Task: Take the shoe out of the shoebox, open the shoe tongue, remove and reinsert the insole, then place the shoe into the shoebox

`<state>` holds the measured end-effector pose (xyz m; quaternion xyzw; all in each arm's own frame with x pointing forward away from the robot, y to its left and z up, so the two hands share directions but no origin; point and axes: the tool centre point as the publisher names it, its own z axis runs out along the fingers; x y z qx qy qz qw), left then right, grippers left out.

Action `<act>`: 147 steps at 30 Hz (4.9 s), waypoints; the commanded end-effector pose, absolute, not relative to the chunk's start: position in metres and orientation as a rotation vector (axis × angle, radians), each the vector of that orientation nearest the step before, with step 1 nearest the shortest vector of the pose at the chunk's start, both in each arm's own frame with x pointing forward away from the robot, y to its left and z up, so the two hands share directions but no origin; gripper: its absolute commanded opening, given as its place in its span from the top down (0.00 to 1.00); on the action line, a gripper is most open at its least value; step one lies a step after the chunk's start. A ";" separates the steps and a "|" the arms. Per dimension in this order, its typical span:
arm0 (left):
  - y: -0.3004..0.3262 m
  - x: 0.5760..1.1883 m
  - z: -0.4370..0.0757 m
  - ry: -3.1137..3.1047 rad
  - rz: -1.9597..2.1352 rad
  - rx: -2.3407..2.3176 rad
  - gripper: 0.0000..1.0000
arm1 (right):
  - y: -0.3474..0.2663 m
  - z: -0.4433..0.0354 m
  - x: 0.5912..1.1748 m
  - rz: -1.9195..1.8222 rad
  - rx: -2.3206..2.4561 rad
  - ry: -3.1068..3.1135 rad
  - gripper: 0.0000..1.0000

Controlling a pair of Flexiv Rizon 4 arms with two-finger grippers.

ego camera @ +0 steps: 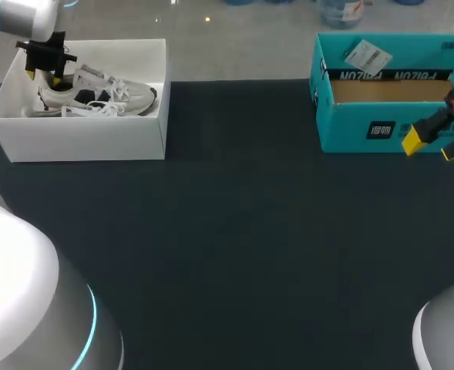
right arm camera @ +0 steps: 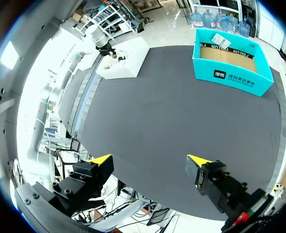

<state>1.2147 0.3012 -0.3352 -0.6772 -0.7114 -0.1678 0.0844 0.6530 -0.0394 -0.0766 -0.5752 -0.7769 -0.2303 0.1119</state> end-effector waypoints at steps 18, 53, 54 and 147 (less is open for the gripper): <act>0.291 1.127 -0.216 -2.173 -0.357 -2.226 0.00 | -0.039 -0.076 0.656 -0.667 -1.687 -2.280 0.00; 0.298 1.071 -0.271 -2.199 -0.093 -2.091 0.00 | -0.039 -0.076 0.656 -0.667 -1.687 -2.280 0.00; 0.296 1.069 -0.274 -2.186 -0.079 -2.093 0.00 | -0.039 -0.076 0.656 -0.667 -1.687 -2.280 0.00; 0.309 1.059 -0.228 -2.297 -0.100 -2.123 1.00 | -0.039 -0.076 0.656 -0.667 -1.687 -2.280 0.00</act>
